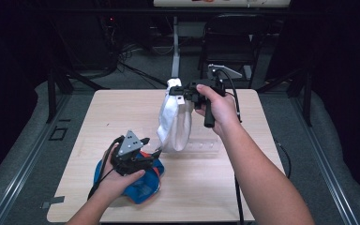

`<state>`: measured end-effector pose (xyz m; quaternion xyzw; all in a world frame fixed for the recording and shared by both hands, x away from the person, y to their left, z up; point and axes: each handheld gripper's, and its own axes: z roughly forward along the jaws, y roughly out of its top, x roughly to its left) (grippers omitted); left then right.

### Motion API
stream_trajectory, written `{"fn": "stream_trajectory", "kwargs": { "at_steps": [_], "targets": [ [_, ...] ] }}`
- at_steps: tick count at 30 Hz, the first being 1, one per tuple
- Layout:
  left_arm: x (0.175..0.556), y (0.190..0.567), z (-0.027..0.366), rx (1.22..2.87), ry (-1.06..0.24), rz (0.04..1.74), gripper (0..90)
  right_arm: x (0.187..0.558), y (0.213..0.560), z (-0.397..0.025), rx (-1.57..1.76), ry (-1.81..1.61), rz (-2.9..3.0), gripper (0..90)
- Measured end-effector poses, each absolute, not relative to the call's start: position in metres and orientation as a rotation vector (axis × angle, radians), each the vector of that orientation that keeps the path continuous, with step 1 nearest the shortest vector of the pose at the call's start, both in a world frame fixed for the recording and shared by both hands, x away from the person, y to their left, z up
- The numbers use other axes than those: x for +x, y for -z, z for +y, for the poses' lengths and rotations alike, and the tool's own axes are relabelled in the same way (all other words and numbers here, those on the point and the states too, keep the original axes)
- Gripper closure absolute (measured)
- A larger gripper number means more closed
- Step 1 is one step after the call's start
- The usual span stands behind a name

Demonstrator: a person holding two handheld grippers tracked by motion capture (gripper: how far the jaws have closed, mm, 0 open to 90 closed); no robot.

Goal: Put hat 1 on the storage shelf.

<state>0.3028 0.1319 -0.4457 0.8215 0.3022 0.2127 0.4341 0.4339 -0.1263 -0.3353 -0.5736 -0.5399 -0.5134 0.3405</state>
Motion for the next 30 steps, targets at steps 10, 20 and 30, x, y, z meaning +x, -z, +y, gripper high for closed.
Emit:
{"fn": "stream_trajectory", "kwargs": {
  "at_steps": [10, 20, 30],
  "targets": [
    [0.313, 0.461, 0.099, 2.119, -0.616, 0.772, 41.0, 0.437, 0.333, -0.118, -1.483, 1.352, -1.401, 79.0],
    [0.319, 0.465, 0.093, 2.154, -0.680, 0.805, 49.5, 0.436, 0.331, -0.119, -1.485, 1.363, -1.392, 79.0],
    [0.335, 0.461, 0.114, 2.092, -0.589, 0.880, 72.1, 0.436, 0.333, -0.117, -1.488, 1.357, -1.399, 79.1]
  ]
}}
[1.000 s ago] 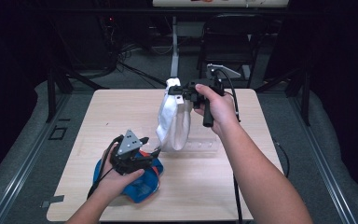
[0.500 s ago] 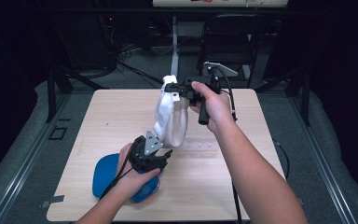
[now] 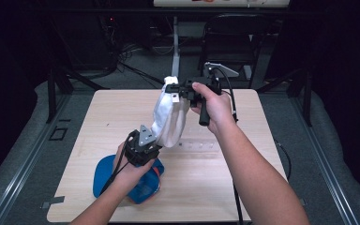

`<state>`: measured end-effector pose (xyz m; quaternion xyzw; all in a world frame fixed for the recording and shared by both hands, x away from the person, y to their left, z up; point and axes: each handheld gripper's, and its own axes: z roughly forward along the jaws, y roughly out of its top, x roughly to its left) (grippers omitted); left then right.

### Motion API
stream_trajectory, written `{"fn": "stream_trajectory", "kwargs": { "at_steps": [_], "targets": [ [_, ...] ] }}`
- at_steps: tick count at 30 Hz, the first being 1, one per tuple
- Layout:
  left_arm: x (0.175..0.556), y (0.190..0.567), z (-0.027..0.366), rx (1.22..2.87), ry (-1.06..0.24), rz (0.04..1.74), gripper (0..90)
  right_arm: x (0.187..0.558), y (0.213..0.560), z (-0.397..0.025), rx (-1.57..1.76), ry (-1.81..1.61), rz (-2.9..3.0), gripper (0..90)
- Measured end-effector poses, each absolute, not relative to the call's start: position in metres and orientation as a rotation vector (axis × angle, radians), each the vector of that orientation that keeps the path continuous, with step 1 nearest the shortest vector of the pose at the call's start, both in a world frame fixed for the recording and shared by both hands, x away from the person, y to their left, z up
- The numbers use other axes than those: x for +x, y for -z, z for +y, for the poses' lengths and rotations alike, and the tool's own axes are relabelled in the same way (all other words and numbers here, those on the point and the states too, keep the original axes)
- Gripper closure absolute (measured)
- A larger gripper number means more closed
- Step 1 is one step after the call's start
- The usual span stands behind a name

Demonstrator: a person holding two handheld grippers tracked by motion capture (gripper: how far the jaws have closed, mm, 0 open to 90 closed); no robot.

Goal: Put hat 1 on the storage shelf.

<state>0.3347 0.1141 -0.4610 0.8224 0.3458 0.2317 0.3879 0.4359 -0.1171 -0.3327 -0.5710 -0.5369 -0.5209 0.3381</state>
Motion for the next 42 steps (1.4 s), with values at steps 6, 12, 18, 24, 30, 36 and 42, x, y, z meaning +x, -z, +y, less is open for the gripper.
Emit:
{"fn": "stream_trajectory", "kwargs": {
  "at_steps": [6, 12, 18, 24, 30, 36, 42],
  "targets": [
    [0.340, 0.460, 0.122, 2.076, -0.573, 0.886, 78.4, 0.437, 0.337, -0.114, -1.488, 1.359, -1.395, 79.7],
    [0.343, 0.461, 0.124, 2.082, -0.579, 0.867, 82.2, 0.438, 0.341, -0.108, -1.492, 1.352, -1.395, 79.6],
    [0.347, 0.467, 0.122, 2.085, -0.615, 0.837, 83.6, 0.439, 0.345, -0.104, -1.509, 1.351, -1.414, 78.1],
    [0.351, 0.473, 0.118, 2.060, -0.642, 0.837, 83.8, 0.440, 0.346, -0.104, -1.518, 1.361, -1.436, 77.2],
    [0.354, 0.478, 0.113, 2.020, -0.618, 0.827, 83.7, 0.440, 0.345, -0.104, -1.513, 1.365, -1.439, 77.5],
    [0.357, 0.484, 0.117, 1.991, -0.565, 0.808, 83.6, 0.439, 0.346, -0.106, -1.524, 1.358, -1.450, 77.7],
    [0.357, 0.487, 0.124, 1.972, -0.561, 0.835, 83.5, 0.440, 0.350, -0.104, -1.516, 1.349, -1.447, 77.7]
  ]
}}
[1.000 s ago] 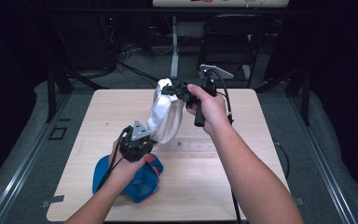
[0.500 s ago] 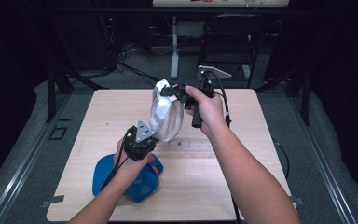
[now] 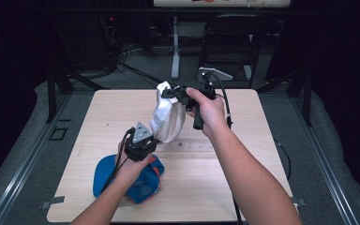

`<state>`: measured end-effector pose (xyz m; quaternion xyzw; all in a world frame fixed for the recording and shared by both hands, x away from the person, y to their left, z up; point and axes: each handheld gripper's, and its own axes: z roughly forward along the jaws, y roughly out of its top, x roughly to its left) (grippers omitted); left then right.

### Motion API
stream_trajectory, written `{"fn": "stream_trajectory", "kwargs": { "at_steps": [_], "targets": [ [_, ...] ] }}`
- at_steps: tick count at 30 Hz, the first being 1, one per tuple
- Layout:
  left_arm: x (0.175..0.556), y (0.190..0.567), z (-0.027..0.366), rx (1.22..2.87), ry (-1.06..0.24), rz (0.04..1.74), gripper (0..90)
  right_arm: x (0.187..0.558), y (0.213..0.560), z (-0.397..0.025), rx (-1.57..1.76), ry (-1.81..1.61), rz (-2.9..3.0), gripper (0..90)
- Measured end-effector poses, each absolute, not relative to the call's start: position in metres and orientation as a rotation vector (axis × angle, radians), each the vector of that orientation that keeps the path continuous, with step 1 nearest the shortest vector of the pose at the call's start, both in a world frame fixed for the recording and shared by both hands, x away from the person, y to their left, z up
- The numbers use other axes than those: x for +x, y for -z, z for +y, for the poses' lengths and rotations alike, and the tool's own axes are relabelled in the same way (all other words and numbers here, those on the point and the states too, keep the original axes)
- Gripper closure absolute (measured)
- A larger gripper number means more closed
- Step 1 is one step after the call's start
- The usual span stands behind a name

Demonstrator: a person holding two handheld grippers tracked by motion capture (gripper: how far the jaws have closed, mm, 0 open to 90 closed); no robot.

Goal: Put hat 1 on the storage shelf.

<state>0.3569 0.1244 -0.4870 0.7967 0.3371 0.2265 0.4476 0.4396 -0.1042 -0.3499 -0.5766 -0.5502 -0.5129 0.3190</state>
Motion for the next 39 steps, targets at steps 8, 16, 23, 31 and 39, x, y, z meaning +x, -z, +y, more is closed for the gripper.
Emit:
{"fn": "stream_trajectory", "kwargs": {
  "at_steps": [8, 16, 23, 31, 39],
  "targets": [
    [0.354, 0.496, 0.134, 1.924, -0.550, 0.883, 83.5, 0.439, 0.352, -0.099, -1.520, 1.340, -1.460, 77.1],
    [0.360, 0.512, 0.145, 1.925, -0.480, 0.959, 83.8, 0.439, 0.351, -0.103, -1.530, 1.359, -1.484, 73.5],
    [0.358, 0.518, 0.143, 1.935, -0.523, 0.960, 83.7, 0.438, 0.354, -0.108, -1.550, 1.355, -1.544, 66.8],
    [0.353, 0.517, 0.132, 2.013, -0.613, 0.941, 83.6, 0.432, 0.358, -0.117, -1.607, 1.368, -1.692, 59.8],
    [0.352, 0.514, 0.126, 2.071, -0.652, 0.924, 80.7, 0.422, 0.366, -0.132, -1.618, 1.389, -1.719, 57.5]
  ]
}}
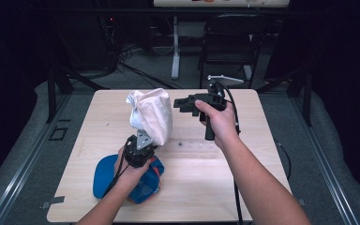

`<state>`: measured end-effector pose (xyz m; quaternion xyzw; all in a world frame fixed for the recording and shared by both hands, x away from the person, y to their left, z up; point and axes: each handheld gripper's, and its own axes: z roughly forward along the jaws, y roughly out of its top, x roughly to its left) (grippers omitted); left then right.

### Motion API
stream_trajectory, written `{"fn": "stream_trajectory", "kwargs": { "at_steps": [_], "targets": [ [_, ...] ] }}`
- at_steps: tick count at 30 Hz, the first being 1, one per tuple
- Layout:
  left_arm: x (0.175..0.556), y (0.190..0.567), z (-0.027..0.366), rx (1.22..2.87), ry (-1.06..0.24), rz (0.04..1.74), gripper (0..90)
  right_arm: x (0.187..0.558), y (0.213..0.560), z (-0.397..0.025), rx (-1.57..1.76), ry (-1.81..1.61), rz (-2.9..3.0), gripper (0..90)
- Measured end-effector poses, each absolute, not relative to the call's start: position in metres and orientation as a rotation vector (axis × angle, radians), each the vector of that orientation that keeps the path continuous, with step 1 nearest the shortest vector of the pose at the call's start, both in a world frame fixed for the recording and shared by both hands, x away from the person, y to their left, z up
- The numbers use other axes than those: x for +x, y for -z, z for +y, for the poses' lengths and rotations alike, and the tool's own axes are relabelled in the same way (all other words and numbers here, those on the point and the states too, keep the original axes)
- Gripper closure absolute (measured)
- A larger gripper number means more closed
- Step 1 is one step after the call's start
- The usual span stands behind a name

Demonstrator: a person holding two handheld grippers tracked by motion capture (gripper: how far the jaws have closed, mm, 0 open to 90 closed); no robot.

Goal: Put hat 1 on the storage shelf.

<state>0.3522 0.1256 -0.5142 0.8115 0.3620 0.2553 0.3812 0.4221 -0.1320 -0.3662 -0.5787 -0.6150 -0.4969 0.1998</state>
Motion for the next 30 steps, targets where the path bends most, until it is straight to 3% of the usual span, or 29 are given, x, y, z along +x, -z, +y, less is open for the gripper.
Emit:
{"fn": "stream_trajectory", "kwargs": {
  "at_steps": [5, 6, 16, 24, 30],
  "targets": [
    [0.352, 0.516, 0.129, 2.056, -0.642, 0.962, 63.6, 0.415, 0.371, -0.145, -1.647, 1.415, -1.756, 57.3],
    [0.353, 0.517, 0.132, 2.073, -0.616, 0.904, 61.3, 0.414, 0.372, -0.147, -1.652, 1.423, -1.763, 58.0],
    [0.341, 0.520, 0.138, 2.045, -0.600, 0.945, 44.0, 0.404, 0.382, -0.162, -1.675, 1.449, -1.766, 58.0],
    [0.334, 0.523, 0.151, 2.117, -0.572, 0.924, 39.8, 0.395, 0.392, -0.175, -1.683, 1.471, -1.756, 57.6],
    [0.317, 0.515, 0.169, 2.046, -0.568, 0.945, 39.9, 0.386, 0.398, -0.181, -1.674, 1.485, -1.758, 57.3]
  ]
}}
